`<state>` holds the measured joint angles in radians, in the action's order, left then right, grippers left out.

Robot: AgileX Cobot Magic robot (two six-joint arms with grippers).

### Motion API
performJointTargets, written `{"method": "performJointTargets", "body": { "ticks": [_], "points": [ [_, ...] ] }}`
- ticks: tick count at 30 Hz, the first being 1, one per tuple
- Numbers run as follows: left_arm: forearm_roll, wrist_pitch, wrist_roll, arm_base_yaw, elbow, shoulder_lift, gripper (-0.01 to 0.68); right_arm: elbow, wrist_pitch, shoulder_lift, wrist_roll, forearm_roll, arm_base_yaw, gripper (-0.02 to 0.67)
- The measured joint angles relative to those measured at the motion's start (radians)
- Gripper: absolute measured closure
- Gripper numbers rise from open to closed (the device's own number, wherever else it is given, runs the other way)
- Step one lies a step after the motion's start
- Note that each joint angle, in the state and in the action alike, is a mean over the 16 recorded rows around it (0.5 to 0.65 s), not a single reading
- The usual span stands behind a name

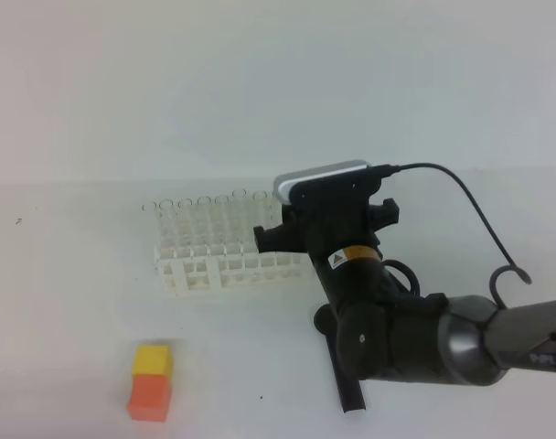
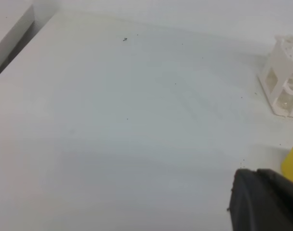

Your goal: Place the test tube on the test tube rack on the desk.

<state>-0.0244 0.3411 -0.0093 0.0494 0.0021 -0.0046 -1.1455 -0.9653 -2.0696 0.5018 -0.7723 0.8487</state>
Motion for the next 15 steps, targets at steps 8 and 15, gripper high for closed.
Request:
{"method": "performJointTargets", "body": {
  "ticks": [8,15],
  "points": [
    [0.000,0.000,0.000,0.000,0.000,0.000,0.674,0.000,-0.041,0.061,0.052,-0.013,0.000,0.337],
    [0.000,0.000,0.000,0.000,0.000,0.000,0.674,0.020,-0.073,0.095,0.129,-0.061,0.001,0.454]
  ]
}}
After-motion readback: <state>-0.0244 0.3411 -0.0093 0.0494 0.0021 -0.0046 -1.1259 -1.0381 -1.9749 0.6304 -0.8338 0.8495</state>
